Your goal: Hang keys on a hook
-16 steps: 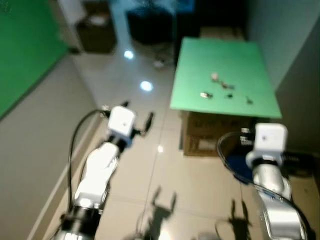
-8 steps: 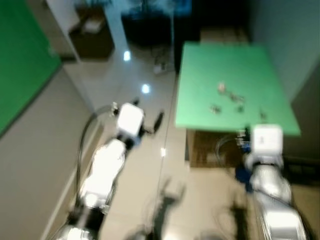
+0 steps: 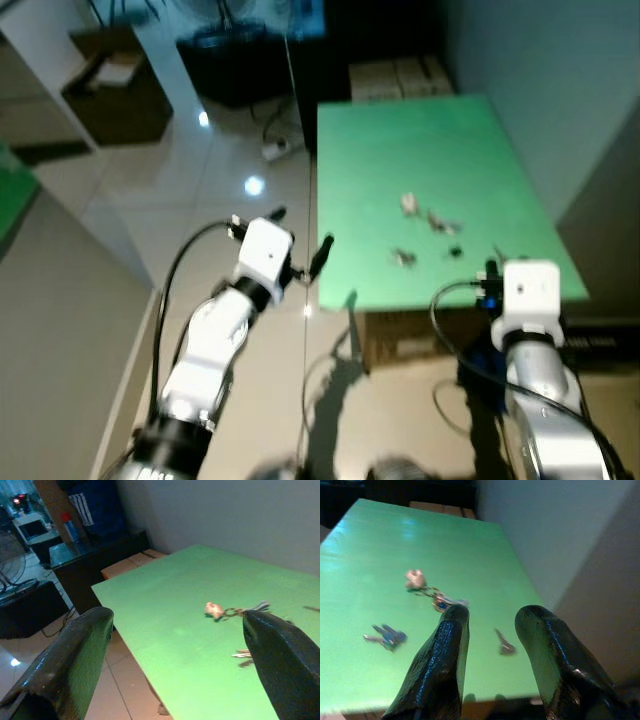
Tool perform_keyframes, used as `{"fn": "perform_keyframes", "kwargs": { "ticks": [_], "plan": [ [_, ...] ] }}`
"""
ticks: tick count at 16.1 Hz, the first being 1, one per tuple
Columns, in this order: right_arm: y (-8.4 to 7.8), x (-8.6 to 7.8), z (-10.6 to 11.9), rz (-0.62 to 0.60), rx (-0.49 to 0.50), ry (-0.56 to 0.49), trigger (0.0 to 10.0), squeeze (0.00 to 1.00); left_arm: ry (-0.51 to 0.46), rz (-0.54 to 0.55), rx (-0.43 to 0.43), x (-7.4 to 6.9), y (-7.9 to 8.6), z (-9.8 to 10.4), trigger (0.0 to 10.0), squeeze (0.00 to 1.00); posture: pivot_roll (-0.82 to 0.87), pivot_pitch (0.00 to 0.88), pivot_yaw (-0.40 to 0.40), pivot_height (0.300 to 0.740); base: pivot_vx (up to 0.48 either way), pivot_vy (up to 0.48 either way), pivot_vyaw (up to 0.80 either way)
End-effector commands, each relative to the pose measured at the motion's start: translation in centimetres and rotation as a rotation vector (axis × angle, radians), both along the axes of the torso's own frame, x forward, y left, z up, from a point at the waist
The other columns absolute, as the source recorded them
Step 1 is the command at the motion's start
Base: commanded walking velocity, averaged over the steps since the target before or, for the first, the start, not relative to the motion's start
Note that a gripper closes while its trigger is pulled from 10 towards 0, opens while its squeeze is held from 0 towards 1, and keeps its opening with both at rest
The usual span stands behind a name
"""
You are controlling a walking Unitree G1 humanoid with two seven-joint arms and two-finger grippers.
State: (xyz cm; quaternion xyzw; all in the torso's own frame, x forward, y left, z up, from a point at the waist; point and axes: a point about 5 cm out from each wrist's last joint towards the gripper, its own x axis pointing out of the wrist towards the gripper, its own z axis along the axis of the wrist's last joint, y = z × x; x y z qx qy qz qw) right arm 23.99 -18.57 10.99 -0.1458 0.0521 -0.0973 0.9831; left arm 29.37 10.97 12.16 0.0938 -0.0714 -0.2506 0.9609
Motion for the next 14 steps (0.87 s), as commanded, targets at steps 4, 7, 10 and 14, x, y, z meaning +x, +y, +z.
{"fn": "perform_keyframes", "kwargs": {
  "ticks": [4, 7, 10, 14],
  "plan": [
    [1.2, -1.0, -1.2, 0.083, 0.002, 0.065, 10.0, 0.00, 0.044, -0.016, 0.021, -0.8, 0.6, -0.9, 10.0, 0.00, -0.17, 0.154, 0.127, 0.740, 0.478, 0.000, -0.40],
    [2.7, -1.2, -1.9, 0.238, -0.011, 0.116, 10.0, 0.00, 0.094, 0.031, 0.008, -1.0, 1.2, -1.7, 10.0, 0.00, -0.17, 0.146, 0.112, 0.740, 0.147, 0.000, 0.00],
    [4.1, -1.6, -2.9, 0.384, 0.006, 0.198, 10.0, 0.00, 0.111, 0.062, 0.024, -1.2, 2.3, -2.3, 10.0, 0.00, -0.17, 0.138, 0.096, 0.740, 0.000, 0.000, 0.00],
    [4.1, -1.8, -5.1, 0.414, 0.001, 0.329, 10.0, 0.00, 0.147, -0.037, 0.102, -2.2, 2.4, -3.1, 10.0, 0.00, -0.16, 0.133, 0.087, 0.740, 0.000, 0.000, 0.00]
  ]
}}
